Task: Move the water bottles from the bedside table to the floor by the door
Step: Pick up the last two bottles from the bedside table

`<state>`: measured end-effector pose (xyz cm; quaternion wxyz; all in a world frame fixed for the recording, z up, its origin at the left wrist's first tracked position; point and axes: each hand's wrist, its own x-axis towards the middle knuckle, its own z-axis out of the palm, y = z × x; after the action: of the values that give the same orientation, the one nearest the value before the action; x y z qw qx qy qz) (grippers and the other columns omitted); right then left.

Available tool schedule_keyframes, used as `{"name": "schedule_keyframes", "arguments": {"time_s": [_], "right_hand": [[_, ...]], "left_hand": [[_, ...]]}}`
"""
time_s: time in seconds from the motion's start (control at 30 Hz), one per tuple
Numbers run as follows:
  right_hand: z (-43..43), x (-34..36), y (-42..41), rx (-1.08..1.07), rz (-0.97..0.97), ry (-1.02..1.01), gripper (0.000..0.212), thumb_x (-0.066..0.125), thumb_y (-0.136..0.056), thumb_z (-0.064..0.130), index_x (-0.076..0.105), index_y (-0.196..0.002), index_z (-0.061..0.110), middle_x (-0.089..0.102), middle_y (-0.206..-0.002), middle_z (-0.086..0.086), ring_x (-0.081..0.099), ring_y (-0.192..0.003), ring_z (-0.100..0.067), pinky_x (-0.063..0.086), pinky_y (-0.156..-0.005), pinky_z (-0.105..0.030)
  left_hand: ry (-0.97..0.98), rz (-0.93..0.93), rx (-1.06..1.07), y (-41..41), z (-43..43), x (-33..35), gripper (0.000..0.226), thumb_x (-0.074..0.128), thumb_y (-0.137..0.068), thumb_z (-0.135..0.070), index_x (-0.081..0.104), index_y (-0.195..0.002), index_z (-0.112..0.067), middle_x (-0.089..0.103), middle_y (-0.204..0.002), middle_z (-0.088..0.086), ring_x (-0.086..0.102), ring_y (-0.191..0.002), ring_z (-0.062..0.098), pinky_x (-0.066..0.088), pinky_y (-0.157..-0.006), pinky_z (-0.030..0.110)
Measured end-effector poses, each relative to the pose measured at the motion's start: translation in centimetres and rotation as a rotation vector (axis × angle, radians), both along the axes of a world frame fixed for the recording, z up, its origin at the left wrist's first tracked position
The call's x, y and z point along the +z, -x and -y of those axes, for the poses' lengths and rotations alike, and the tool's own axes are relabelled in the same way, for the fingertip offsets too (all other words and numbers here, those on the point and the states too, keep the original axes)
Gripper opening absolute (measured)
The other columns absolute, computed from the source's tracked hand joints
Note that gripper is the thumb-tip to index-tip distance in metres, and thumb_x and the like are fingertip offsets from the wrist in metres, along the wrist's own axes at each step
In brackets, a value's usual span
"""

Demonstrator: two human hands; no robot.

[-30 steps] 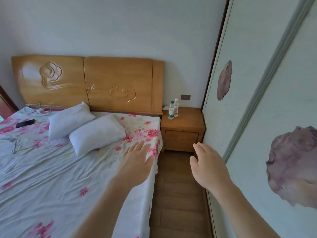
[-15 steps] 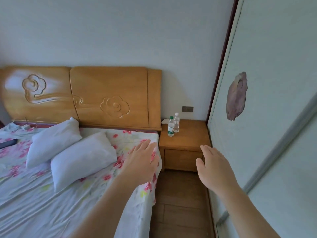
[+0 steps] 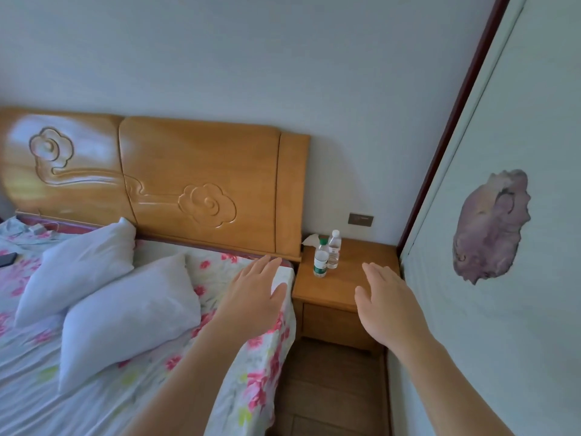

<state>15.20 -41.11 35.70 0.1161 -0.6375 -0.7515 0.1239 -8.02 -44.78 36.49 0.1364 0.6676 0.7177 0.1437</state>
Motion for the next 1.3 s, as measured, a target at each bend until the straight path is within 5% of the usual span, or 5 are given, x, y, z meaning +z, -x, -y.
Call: {"name": "schedule_keyframes", "arguments": {"time_s": [0.5,0.8,1.0,1.3], "right_hand": [[-21.0,-2.5,0.6,-0.180,-0.026,0.117,0.057,0.032,-0.103,0.042,0.016,-0.155,0.026,0.019,-0.162,0.005,0.017,-0.149,-0.018,0.022,-0.120,-0.039],[-35.3,-7.9,-0.6,-0.083,-0.087,0.245,0.063,0.043,-0.099,0.046,0.015,-0.154,0.030,0.019,-0.162,0.007,0.021,-0.148,-0.017,0.026,-0.115,-0.037],[-44.4,-12.3,-0.4,-0.021,-0.130,0.337,0.072,0.054,-0.095,0.045,0.017,-0.154,0.029,0.023,-0.160,0.006,0.026,-0.146,-0.017,0.030,-0.113,-0.037],[-52.7,-24.0,0.0,0.015,-0.156,0.482,0.098,0.075,-0.077,0.047,0.016,-0.154,0.031,0.022,-0.161,0.008,0.025,-0.146,-0.018,0.031,-0.115,-0.042]], "left_hand": [[0.054,0.114,-0.158,0.4,-26.0,-3.2,0.062,0.045,-0.102,-0.040,0.019,-0.157,-0.027,0.023,-0.163,-0.005,0.023,-0.149,0.018,0.028,-0.120,0.041],[0.180,0.209,-0.057,-1.8,-37.4,-8.4,0.074,0.057,-0.095,-0.046,0.017,-0.156,-0.032,0.025,-0.162,-0.009,0.029,-0.147,0.014,0.035,-0.116,0.039],[0.314,0.300,0.044,-1.9,-43.8,-13.6,0.093,0.070,-0.085,-0.052,0.009,-0.154,-0.040,0.028,-0.160,-0.009,0.060,-0.119,0.022,0.054,-0.097,0.038],[0.494,0.335,-0.019,-1.4,-50.5,-26.6,0.113,0.084,-0.073,-0.046,0.006,-0.155,-0.040,0.023,-0.162,-0.011,0.035,-0.144,0.015,0.042,-0.111,0.038]]}}
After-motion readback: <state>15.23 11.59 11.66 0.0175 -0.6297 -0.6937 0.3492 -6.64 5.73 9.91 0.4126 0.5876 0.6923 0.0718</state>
